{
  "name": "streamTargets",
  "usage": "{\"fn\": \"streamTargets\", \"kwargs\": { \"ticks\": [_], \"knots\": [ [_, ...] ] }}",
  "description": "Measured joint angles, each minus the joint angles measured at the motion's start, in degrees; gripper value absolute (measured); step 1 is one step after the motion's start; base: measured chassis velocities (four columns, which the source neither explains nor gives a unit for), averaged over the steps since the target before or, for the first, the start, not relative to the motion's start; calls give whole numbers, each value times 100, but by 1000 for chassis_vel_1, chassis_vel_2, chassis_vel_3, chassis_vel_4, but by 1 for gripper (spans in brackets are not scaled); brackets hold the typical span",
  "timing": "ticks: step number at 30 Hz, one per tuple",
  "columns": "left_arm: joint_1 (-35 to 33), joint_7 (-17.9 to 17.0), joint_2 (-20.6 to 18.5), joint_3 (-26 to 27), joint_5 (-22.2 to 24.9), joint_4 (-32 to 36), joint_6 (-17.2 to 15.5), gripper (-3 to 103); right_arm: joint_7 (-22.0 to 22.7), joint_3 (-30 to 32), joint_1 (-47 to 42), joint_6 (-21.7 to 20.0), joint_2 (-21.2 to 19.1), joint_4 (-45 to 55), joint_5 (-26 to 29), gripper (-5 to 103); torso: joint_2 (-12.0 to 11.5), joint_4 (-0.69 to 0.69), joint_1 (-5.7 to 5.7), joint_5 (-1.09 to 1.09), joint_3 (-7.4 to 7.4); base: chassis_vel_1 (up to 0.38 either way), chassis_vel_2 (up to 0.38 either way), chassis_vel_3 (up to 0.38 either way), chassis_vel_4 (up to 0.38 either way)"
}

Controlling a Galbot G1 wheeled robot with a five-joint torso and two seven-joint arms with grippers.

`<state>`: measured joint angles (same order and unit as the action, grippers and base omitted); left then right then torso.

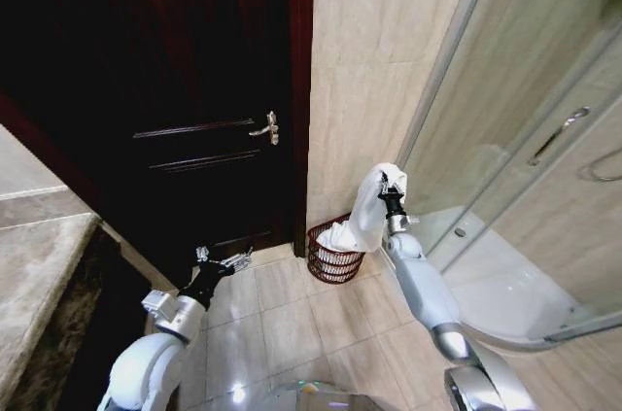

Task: Discard the used towel into the hamper.

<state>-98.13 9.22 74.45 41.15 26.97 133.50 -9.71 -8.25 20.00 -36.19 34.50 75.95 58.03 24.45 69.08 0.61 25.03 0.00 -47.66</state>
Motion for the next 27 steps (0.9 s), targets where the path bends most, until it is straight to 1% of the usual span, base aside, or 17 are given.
{"fn": "streamTargets", "kwargs": {
  "ticks": [5, 7, 11, 13, 14, 17, 19, 20, 21, 22, 24, 25, 27],
  "knots": [
    [0, 0, 0, 0, 0, 0, 0, 100, 81, -79, -277, 6, 79, 166, 0, 3, -1, -2, 3, -2, 0, -141, 130, 133, -134],
    [1, 0, 0, 0, 0, 0, 0, 100, 114, -137, -662, 0, 228, 318, -16, 3, -2, -2, 4, -1, -1, -98, 96, 110, -120],
    [1, 0, 0, 0, 0, 0, 0, 100, 22, -132, -892, -25, 434, 241, -75, 3, -2, -2, 4, 1, -2, -45, 54, 45, -47],
    [0, 0, 0, 0, 0, 0, 0, 100, -50, -162, -931, -166, 528, 130, -16, 3, -1, -1, -1, -1, 0, 0, 0, 0, 0],
    [0, 0, 0, 0, 0, 0, 0, 100, -50, -162, -931, -166, 528, 130, -16, 3, -1, -1, -1, -1, 0, 0, 0, 0, 0],
    [-1, 0, 0, 0, 0, 0, 0, 100, -74, -266, -939, -526, 615, -44, 191, 3, -1, 0, -3, -1, 0, 0, 0, 0, 0],
    [-1, 0, 0, 0, 0, 0, 0, 100, -66, -330, -950, -849, 658, -130, 378, 3, 0, -1, -3, -1, 1, 0, 0, 0, 0],
    [-1, 0, 0, 0, 0, 0, 0, 100, -66, -330, -950, -849, 658, -130, 378, 3, 0, -1, -3, -1, 1, 0, 0, 0, 0],
    [-1, 0, 0, 0, 0, 0, 0, 100, -59, -353, -951, -970, 669, -164, 467, 3, -1, -1, -3, -1, 1, 0, 0, 0, 0],
    [0, 0, 0, 0, 0, 0, 0, 100, -39, -386, -951, -1183, 684, -223, 611, 3, -1, -1, -1, -1, 0, 0, 0, 0, 0],
    [0, 0, 0, 0, 0, 0, 0, 100, -19, -410, -933, -1453, 704, -347, 789, 3, -1, -1, 0, -1, 0, 0, 0, 0, 0],
    [0, 0, 0, 0, 0, 0, 0, 100, -19, -410, -933, -1453, 704, -347, 789, 3, -1, -1, 0, -1, 0, 0, 0, 0, 0],
    [0, 0, 0, 0, 0, 0, 0, 100, -11, -409, -846, -1689, 734, -569, 933, 3, -1, -1, 0, -1, 0, 0, 0, 0, 0]
  ]
}}
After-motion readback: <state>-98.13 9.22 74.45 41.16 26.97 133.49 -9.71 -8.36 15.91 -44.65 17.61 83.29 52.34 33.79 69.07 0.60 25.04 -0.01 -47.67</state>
